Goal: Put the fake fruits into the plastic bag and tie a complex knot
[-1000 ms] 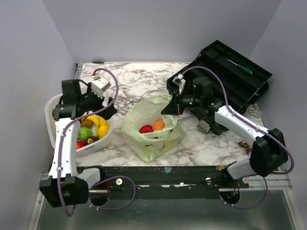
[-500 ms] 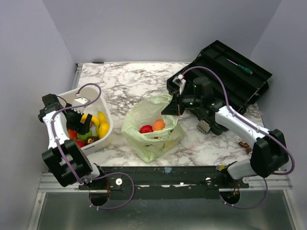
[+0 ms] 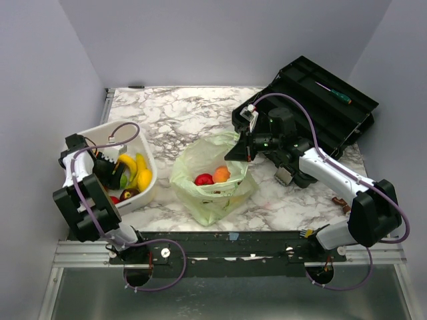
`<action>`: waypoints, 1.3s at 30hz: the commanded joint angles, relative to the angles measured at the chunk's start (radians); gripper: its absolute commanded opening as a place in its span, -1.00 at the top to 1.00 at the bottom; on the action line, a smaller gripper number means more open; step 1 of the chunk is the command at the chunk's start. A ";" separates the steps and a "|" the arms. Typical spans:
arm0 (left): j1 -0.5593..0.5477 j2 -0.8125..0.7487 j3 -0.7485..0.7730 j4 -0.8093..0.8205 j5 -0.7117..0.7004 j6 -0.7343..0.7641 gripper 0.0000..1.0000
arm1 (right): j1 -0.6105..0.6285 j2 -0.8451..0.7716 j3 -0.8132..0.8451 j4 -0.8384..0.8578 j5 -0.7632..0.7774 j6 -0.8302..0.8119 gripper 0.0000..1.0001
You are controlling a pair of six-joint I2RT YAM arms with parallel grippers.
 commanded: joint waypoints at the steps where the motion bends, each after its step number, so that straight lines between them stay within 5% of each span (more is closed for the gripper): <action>1: 0.001 -0.039 0.118 -0.103 0.089 -0.039 -0.08 | -0.008 -0.006 -0.002 -0.010 -0.015 -0.008 0.99; 3: 0.001 -0.064 0.188 -0.156 0.135 -0.072 0.05 | -0.008 -0.007 0.001 -0.010 -0.015 -0.007 0.99; 11: -0.059 -0.151 0.439 -0.295 0.366 -0.195 0.07 | -0.008 -0.003 0.006 -0.008 -0.018 -0.010 0.99; 12: -0.082 -0.160 0.448 -0.272 0.355 -0.235 0.02 | -0.008 -0.003 0.008 -0.010 -0.016 -0.011 0.99; 14: -0.124 -0.151 0.459 -0.268 0.296 -0.266 -0.48 | -0.008 -0.006 0.014 -0.019 -0.017 -0.017 0.99; 16: -0.127 -0.144 0.427 -0.238 0.240 -0.273 -0.78 | -0.008 -0.010 0.019 -0.030 -0.012 -0.025 0.99; 19: -0.083 -0.149 0.339 -0.182 0.183 -0.278 -0.93 | -0.008 -0.017 0.017 -0.042 -0.009 -0.034 0.99; 29: -0.030 -0.058 0.112 0.069 0.009 -0.430 -0.97 | -0.009 -0.017 0.004 -0.028 -0.014 -0.026 0.99; 39: -0.029 0.103 0.062 0.246 -0.118 -0.530 -0.88 | -0.008 -0.018 -0.007 -0.036 -0.012 -0.033 0.99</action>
